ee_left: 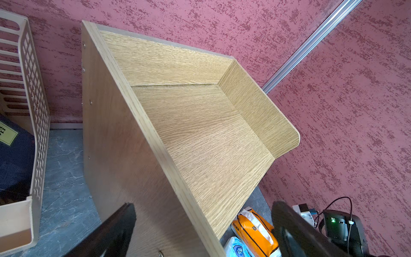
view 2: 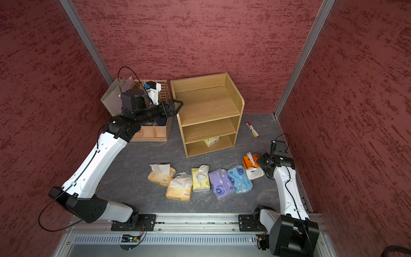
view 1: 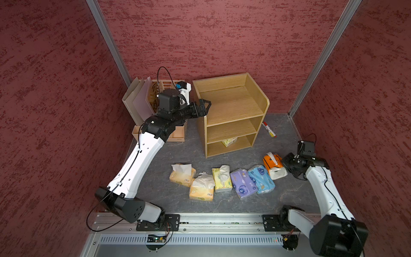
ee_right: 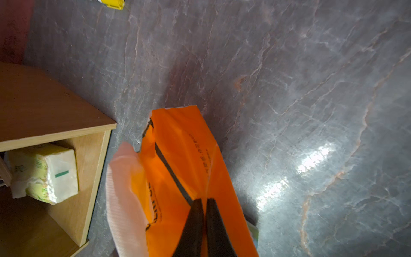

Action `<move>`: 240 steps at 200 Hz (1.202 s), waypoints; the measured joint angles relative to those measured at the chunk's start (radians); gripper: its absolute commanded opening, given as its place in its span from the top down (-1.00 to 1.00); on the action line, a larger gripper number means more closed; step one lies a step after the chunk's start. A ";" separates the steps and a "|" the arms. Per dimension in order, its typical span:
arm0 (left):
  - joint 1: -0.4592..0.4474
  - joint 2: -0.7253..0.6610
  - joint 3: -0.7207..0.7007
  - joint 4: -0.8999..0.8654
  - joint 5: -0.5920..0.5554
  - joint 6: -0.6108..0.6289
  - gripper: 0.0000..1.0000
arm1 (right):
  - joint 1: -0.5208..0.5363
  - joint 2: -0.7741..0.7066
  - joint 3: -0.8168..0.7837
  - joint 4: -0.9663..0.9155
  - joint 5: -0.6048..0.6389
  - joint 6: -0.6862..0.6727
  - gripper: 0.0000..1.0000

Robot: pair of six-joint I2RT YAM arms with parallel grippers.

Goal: Remove the tissue boxes from the shelf
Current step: Place the box of tissues at the center of the board, then adjust the box of tissues at the center of the board.

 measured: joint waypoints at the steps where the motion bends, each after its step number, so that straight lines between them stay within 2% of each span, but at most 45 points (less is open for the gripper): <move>1: 0.000 0.000 0.000 0.000 0.000 0.000 -0.99 | 0.000 0.000 -0.002 0.001 0.000 0.000 0.86; 35: 0.000 0.000 0.000 0.000 0.001 0.000 -0.99 | -0.005 -0.063 -0.071 -0.011 0.017 -0.012 0.15; 52: 0.000 0.000 0.000 0.000 0.006 -0.001 -1.00 | -0.006 -0.113 -0.082 -0.042 0.035 -0.020 -0.06; 86: -0.001 0.002 0.000 0.000 0.018 -0.001 -0.99 | -0.011 -0.146 -0.048 -0.103 0.058 -0.028 -0.14; 133: -0.003 0.002 0.000 0.001 0.031 -0.006 -0.99 | -0.011 -0.132 0.174 -0.233 0.084 -0.048 -0.39; 154: -0.006 0.000 -0.008 0.010 0.032 -0.013 -0.99 | -0.010 -0.182 0.233 -0.289 0.089 -0.051 -0.38; 197: -0.011 -0.001 -0.043 0.026 0.033 -0.031 -0.99 | 0.067 -0.314 0.171 -0.394 0.050 -0.031 0.05; 240: -0.025 0.013 -0.043 0.054 0.033 -0.038 -0.99 | 0.195 -0.326 0.144 -0.433 0.023 0.031 0.07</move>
